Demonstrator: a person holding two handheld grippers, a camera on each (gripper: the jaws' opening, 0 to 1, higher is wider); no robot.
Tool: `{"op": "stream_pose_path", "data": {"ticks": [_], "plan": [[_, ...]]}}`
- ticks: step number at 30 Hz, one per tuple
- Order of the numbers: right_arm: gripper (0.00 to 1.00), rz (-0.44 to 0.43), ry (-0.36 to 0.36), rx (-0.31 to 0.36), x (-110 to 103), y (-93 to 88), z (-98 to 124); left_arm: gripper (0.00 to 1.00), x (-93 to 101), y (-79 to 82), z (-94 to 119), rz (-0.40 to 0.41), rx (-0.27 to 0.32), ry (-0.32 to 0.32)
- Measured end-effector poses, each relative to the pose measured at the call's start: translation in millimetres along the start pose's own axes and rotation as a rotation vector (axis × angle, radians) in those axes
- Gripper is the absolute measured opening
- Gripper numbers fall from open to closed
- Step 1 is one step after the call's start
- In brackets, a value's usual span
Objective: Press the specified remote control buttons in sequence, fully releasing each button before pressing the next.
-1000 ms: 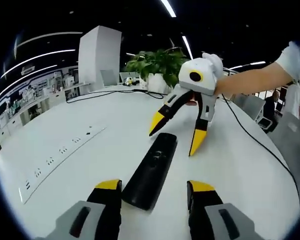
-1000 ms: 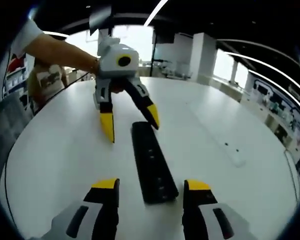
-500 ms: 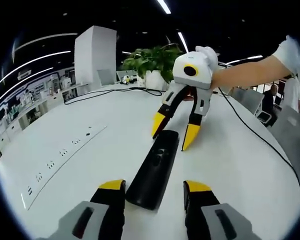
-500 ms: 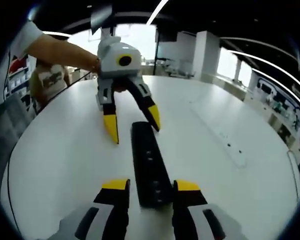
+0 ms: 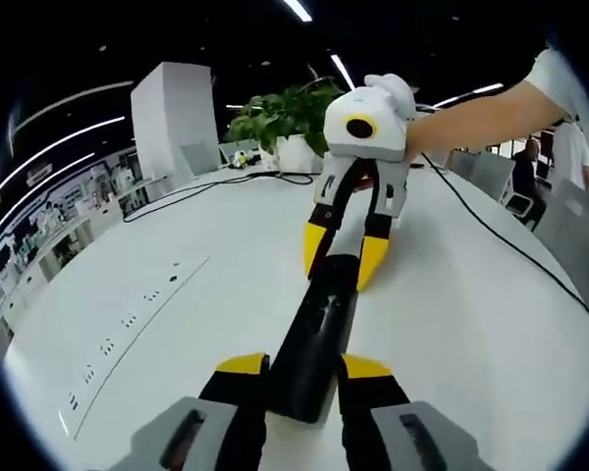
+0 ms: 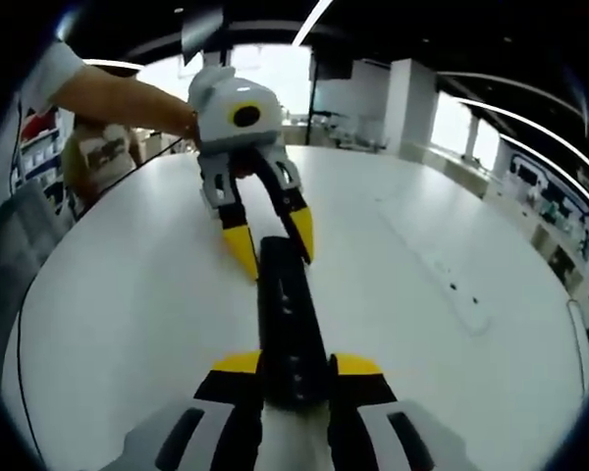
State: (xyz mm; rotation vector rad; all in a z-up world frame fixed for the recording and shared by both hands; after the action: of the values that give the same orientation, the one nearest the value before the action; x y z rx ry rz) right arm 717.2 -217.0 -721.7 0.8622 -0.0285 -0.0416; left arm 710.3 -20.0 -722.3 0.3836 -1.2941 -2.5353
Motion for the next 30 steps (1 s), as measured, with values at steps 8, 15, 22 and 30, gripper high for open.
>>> {"op": "stream_pose_path", "data": {"ticks": [8,15,22,30], "plan": [[0.2,0.057,0.012,0.004,-1.5,0.7,0.1,0.26,1.0,-0.4,3.8,0.014,-0.009,-0.015],[0.19,0.079,0.013,-0.022,-2.8,4.1,-0.2,0.25,2.8,0.3,6.5,0.03,-0.019,-0.025],[0.19,0.095,0.024,-0.034,-12.1,6.7,0.0,0.24,9.8,1.4,11.2,0.045,-0.055,-0.049],[0.19,0.13,0.028,-0.04,-38.9,14.4,2.1,0.23,31.6,2.5,23.7,0.02,-0.113,-0.063]]}}
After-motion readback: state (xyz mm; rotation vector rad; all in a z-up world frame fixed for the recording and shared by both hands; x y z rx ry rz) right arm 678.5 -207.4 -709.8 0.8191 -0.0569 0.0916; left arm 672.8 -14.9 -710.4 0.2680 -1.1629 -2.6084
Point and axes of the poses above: the point that each gripper's makers call its tool centre point, and the gripper's own axes: z roughly backward along the fingers, x roughly to its right, y roughly out of its top, the point moved 9 cm from there along z, roughly backward along the fingers, and after that the axes turned 4 degrees about y, right-handed, at the moved point
